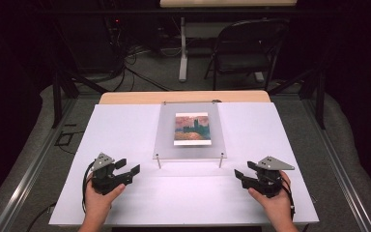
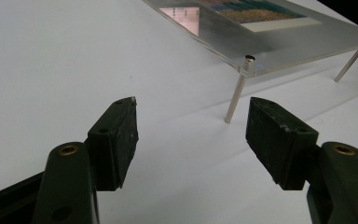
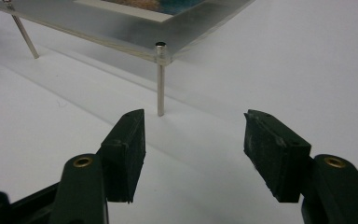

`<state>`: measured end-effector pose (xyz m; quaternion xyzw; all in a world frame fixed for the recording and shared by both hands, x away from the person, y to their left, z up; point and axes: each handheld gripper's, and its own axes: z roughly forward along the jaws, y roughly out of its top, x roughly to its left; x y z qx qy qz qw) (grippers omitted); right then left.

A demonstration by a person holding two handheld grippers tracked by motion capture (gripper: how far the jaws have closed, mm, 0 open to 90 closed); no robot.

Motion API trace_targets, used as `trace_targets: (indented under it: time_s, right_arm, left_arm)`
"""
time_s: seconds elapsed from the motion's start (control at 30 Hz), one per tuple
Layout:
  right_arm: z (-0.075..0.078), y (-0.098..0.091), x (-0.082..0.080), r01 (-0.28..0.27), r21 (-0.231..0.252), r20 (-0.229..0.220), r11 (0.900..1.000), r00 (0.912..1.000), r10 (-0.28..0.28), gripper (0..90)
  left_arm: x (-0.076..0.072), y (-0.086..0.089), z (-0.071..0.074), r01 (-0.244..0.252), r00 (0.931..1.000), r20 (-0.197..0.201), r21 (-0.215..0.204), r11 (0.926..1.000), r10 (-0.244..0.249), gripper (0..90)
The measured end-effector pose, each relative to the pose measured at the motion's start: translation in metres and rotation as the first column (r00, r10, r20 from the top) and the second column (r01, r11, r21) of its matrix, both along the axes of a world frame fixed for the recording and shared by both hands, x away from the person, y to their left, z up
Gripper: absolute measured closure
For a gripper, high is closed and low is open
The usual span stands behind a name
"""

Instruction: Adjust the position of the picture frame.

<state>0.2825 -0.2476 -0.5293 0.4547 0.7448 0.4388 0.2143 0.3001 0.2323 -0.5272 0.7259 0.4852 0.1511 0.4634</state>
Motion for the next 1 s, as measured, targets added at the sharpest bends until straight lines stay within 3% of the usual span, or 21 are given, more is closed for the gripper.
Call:
trace_targets:
  time_s: [0.1, 0.33, 0.43, 0.63, 0.83, 1.0]
  right_arm:
    - [0.002, -0.004, 0.004, 0.004, -0.004, -0.011, 1.0, 0.9999, -0.004, 40.4]
    - [0.013, -0.011, 0.027, 0.013, -0.047, -0.026, 0.9988, 0.9996, -0.014, 43.1]
    - [0.018, -0.014, 0.043, 0.01, -0.022, -0.068, 0.9997, 0.9976, -0.012, 43.0]
    - [0.03, -0.012, 0.071, -0.001, -0.003, -0.085, 1.0, 0.9963, 0.0, 42.9]
    - [0.039, -0.006, 0.097, -0.011, 0.005, -0.108, 0.9999, 0.9941, 0.011, 41.1]
    - [0.045, 0.002, 0.118, -0.012, 0.007, -0.121, 0.9999, 0.9926, 0.012, 40.9]
  left_arm:
    - [0.006, 0.002, 0.002, 0.003, 0.9999, -0.015, -0.015, 0.9999, -0.003, 34.3]
    - [0.029, -0.003, 0.013, 0.022, 0.9997, -0.015, 0.036, 0.9991, -0.022, 35.0]
    - [0.043, -0.007, 0.02, 0.023, 0.9996, -0.016, 0.034, 0.9991, -0.022, 36.2]
    - [0.069, -0.017, 0.032, 0.034, 0.999, -0.03, 0.021, 0.9992, -0.034, 36.2]
    - [0.089, -0.026, 0.04, 0.039, 0.9981, -0.049, 0.053, 0.9978, -0.037, 36.2]
    - [0.11, -0.032, 0.054, 0.029, 0.9982, -0.054, 0.045, 0.9985, -0.026, 36.2]
